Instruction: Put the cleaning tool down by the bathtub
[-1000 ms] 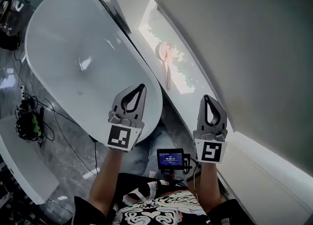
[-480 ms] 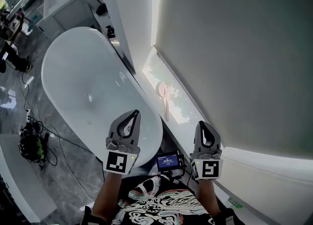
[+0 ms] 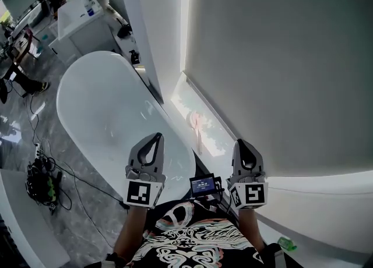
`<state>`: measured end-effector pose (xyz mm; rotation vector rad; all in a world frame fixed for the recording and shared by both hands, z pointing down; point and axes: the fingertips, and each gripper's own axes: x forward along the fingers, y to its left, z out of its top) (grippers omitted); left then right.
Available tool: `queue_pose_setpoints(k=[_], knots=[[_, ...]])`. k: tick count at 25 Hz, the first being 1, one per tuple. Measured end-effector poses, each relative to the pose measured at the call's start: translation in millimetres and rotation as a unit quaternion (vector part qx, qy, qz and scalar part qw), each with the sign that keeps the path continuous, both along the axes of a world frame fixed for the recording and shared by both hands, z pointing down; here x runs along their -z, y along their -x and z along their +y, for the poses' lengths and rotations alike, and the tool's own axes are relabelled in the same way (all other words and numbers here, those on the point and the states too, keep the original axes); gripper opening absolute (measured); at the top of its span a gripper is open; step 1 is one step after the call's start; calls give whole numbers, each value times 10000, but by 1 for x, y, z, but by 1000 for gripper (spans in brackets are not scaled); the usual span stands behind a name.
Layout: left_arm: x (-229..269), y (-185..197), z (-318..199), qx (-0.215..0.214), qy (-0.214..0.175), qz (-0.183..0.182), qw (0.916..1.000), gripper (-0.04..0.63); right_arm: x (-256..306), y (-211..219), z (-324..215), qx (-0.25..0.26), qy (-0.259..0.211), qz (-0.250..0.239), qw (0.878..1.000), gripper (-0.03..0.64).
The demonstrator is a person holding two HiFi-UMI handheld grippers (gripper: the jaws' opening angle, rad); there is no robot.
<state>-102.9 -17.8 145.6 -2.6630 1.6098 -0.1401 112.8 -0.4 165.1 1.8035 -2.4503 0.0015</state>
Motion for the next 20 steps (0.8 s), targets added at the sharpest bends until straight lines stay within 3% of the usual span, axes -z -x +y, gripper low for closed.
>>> queue_pose_setpoints(k=[5,12,16,20], knots=[[24,-10,6,21,-275,419,9987,18,8,1,9,0,-74,1,10000,26],[9,-10,8,112,-116,193,9997,18,0,5,12,13,-43,-7,10000,25],[-1,-9,9,47,56,-181,9998,18,-1,7,13,45,-50,24,10000,26],[5,-13,7,86,-110,159,9998,18,-4,7,12,67,-36,47,10000,26]])
